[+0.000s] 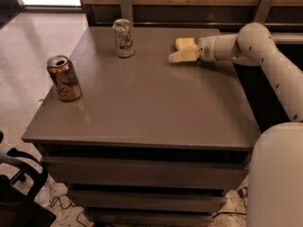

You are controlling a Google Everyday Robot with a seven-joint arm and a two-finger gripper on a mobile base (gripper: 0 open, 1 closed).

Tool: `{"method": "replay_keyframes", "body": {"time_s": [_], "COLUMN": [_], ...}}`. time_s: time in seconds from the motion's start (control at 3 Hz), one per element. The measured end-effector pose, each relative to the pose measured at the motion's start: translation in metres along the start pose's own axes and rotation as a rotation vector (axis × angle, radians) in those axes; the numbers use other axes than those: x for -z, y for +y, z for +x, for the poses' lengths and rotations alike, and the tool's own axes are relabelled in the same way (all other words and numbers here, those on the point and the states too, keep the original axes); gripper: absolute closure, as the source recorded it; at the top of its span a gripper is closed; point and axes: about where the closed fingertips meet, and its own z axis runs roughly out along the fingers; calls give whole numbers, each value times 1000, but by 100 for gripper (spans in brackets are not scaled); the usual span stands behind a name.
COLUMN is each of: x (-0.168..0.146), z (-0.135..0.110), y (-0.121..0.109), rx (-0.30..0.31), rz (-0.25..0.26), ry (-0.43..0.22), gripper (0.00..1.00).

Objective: Move sponge near orange can

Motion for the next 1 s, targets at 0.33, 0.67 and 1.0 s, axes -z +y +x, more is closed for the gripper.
{"method": "replay_keyframes", "body": {"time_s": [0.33, 0.67, 1.0], "x": [0, 0, 0], "z": [0, 0, 0], "y": [0, 0, 0], "rx": [0, 0, 0], "rz": [0, 0, 0], "ry": [0, 0, 0], "gripper": [0, 0, 0]}}
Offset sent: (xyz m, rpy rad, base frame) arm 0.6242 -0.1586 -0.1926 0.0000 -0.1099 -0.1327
